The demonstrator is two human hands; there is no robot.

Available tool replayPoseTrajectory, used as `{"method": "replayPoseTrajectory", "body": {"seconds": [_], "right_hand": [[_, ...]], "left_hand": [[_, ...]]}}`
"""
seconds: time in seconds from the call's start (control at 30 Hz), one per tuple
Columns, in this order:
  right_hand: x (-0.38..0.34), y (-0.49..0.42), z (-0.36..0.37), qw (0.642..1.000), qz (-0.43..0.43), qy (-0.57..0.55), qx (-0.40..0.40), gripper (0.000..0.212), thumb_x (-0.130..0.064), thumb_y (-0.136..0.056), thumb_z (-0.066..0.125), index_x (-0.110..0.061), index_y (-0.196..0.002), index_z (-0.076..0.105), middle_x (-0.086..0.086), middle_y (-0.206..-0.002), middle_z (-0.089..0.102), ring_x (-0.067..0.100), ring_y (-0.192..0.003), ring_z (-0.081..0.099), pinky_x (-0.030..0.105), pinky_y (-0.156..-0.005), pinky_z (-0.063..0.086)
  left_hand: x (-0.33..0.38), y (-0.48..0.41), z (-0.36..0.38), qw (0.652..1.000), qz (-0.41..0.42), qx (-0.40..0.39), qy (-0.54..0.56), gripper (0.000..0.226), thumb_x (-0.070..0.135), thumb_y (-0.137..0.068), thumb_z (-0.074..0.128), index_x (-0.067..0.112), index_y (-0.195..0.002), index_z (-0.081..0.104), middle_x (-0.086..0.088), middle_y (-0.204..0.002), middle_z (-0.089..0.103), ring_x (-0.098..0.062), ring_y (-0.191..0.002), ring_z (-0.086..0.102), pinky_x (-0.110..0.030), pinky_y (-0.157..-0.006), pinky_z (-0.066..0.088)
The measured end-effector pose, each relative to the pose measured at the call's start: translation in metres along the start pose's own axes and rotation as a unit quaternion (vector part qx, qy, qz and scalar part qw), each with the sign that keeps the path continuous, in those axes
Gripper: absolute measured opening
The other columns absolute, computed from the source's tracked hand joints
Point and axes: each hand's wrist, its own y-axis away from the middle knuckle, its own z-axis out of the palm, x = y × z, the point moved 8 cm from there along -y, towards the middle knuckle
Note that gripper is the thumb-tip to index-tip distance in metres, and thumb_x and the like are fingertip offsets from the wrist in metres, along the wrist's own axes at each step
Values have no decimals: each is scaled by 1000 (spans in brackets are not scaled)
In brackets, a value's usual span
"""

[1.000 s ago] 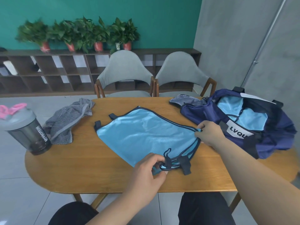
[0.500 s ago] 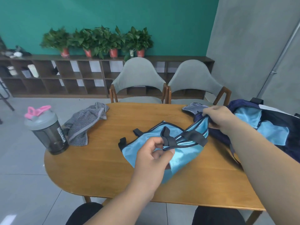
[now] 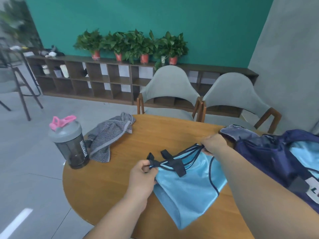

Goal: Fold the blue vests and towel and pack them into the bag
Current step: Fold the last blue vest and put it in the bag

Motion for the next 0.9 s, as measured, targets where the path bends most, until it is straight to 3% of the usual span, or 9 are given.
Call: {"method": "replayPoseTrajectory", "body": {"seconds": [0.07,0.1,0.17,0.2,0.37,0.53,0.67,0.8,0.9], "right_hand": [[3,-4,19,997,38,-57,-27,8,-22,-99,58,-18,-101,64,0,-93,63,21,-88,63,31,-86,57],[8,-10,19,986,68,-151,-15,6,-20,-99,61,-16,-94,61,2,-88,65,20,-82,65,31,-81,58],[19,-19,32,957,137,-257,5,17,-14,-97,67,-15,-83,58,5,-78,68,17,-67,70,32,-75,62],[19,-22,35,957,135,-257,3,17,-14,-98,67,-16,-83,58,5,-79,70,15,-67,72,32,-80,63],[26,-8,35,948,108,-295,56,12,-21,-103,55,-13,-108,63,5,-67,75,20,-61,76,46,-83,65],[18,25,35,977,-91,-166,102,16,-16,-102,52,-24,-117,54,-4,-94,73,17,-86,71,39,-70,60],[25,40,59,972,-216,-38,78,22,-21,-99,63,-22,-120,63,-7,-119,66,18,-114,59,32,-94,48],[32,45,71,972,-223,48,55,39,-44,-105,51,-26,-139,59,-4,-143,50,21,-137,41,39,-113,40],[28,51,75,972,-192,132,18,50,-56,-106,39,-41,-153,43,2,-159,35,27,-148,24,43,-122,31]], "left_hand": [[-6,-11,-5,999,6,8,-42,21,1,-98,65,17,-110,72,-7,-92,72,-27,-89,75,-47,-86,64],[-8,-15,-7,998,13,13,-59,22,2,-97,66,20,-108,72,-7,-93,73,-29,-91,75,-49,-89,63],[-11,-20,-12,996,25,29,-83,23,2,-97,66,23,-103,70,-5,-92,73,-26,-83,72,-42,-84,63],[-11,-22,-15,994,32,38,-93,23,2,-97,66,24,-103,69,-4,-92,73,-22,-77,70,-37,-77,60],[-15,-30,-18,988,48,54,-139,26,5,-95,67,24,-113,63,-1,-95,67,-19,-75,64,-38,-72,56],[-10,-39,-11,987,31,44,-152,27,12,-94,68,25,-114,56,-1,-87,60,-17,-72,59,-34,-70,53],[-12,-48,-19,989,-4,63,-134,24,14,-92,71,27,-107,57,-5,-100,69,-25,-89,72,-52,-84,63],[-3,-58,-20,982,27,99,-159,22,12,-93,71,20,-104,55,-2,-96,66,-19,-82,65,-43,-80,59],[7,-58,-15,970,74,116,-202,18,15,-94,70,16,-103,55,2,-92,64,-17,-81,64,-39,-80,56]]}}
